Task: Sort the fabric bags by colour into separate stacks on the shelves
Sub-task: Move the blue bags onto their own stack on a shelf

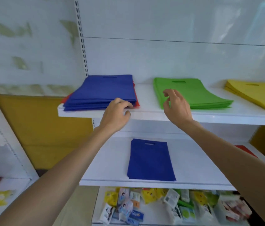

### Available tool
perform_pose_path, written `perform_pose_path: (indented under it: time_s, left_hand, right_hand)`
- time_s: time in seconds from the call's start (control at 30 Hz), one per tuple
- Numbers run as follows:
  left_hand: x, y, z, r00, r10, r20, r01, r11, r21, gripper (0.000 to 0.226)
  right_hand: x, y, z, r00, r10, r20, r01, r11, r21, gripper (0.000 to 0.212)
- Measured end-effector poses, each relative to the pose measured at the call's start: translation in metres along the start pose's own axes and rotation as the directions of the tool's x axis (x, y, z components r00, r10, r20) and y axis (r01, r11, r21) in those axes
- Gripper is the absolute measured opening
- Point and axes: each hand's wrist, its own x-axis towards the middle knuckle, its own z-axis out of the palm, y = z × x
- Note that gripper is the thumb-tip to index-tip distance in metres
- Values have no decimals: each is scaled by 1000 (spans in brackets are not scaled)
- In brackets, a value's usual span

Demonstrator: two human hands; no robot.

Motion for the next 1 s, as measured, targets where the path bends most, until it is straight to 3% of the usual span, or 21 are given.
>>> perform_pose_path:
  time_s: [0.13, 0.27, 0.33, 0.43, 0.57, 0.67, 0.87, 1.0]
  left_hand:
    - [33, -54, -36, 997, -4, -75, 6, 1000, 19, 26]
    - [77, -103, -70, 969, 14, -246, 3, 998, 70, 22]
    - [101, -133, -79, 956, -95, -278, 126, 987, 98, 24]
    - [122, -178, -74, 925, -331, -187, 356, 927, 122, 27]
    - [126, -207, -59, 869, -492, -51, 493, 870, 13, 32]
    - [127, -212, -56, 885, -458, -83, 461, 887, 15, 32]
    - [126, -214, -54, 913, -312, -261, 334, 941, 44, 15]
    - [122, -208, -56, 914, -327, -239, 326, 944, -46, 26]
  right_hand:
    - [50, -23, 41, 999, 19, 27, -19, 1000, 24, 35]
    - [97, -37, 85, 991, 48, 125, -52, 998, 26, 34]
    - [120, -42, 109, 957, 119, 266, -129, 991, 22, 40]
    - [147, -47, 142, 854, 276, 441, -300, 954, -17, 52]
    - [155, -38, 175, 851, 404, 336, -417, 908, -37, 45]
    - [147, -32, 185, 843, 484, 234, -505, 863, 33, 39]
    - [147, -30, 189, 872, 466, 148, -480, 874, 76, 25]
    - [146, -31, 188, 844, 505, 181, -529, 838, 132, 38]
